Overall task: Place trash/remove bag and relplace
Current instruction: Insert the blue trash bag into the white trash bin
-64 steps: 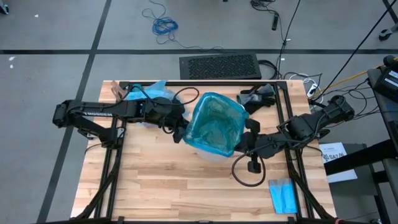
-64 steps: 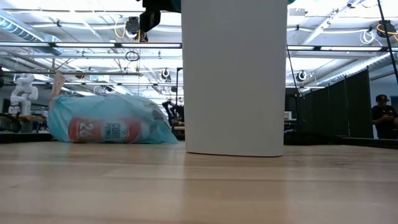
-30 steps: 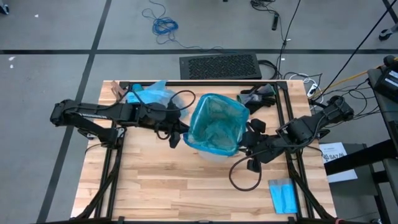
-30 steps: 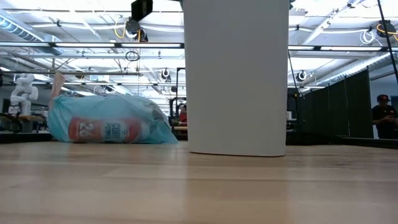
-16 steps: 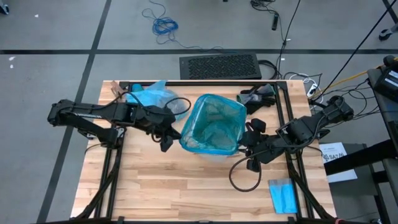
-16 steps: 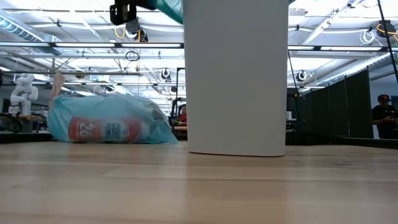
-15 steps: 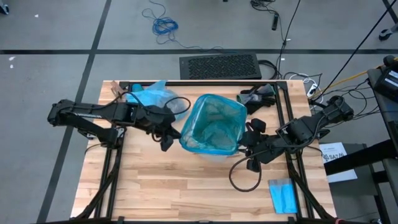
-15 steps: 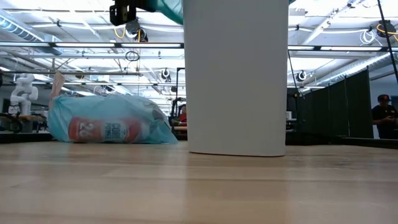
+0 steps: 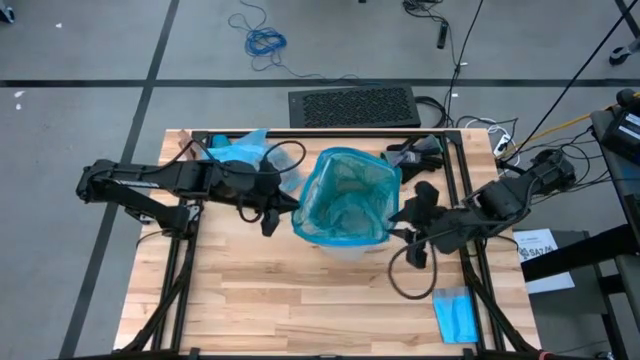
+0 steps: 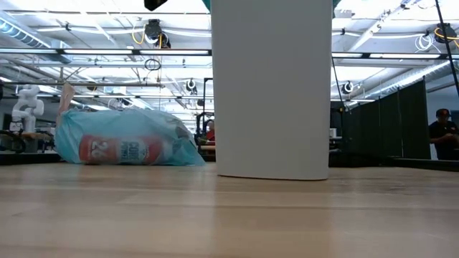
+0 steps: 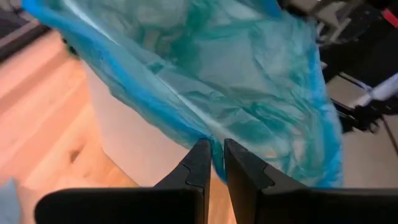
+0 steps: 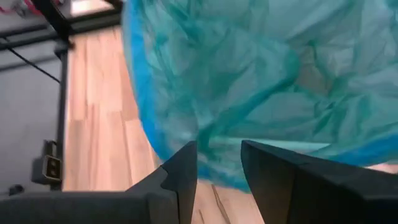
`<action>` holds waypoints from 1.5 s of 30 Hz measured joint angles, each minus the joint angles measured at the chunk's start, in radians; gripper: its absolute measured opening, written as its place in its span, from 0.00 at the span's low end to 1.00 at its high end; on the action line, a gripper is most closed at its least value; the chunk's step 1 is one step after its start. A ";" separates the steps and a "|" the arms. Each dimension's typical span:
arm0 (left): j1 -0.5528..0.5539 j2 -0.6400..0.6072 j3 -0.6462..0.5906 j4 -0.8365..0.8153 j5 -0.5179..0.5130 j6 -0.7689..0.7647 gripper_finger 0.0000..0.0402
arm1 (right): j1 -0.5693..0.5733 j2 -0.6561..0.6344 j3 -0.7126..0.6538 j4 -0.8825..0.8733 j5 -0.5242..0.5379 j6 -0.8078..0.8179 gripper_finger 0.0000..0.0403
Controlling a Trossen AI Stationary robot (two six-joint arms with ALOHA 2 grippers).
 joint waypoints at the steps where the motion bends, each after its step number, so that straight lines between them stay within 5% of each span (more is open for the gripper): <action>1: 0.000 0.000 0.000 0.003 -0.016 0.004 0.11 | 0.002 -0.011 0.000 0.006 0.006 0.002 0.29; 20: 0.002 0.004 0.000 0.001 -0.029 -0.002 0.11 | 0.007 -0.146 0.000 0.039 0.061 0.025 0.29; 45: 0.002 0.004 0.000 0.000 -0.026 -0.002 0.11 | 0.006 -0.147 0.000 0.069 0.086 0.033 0.29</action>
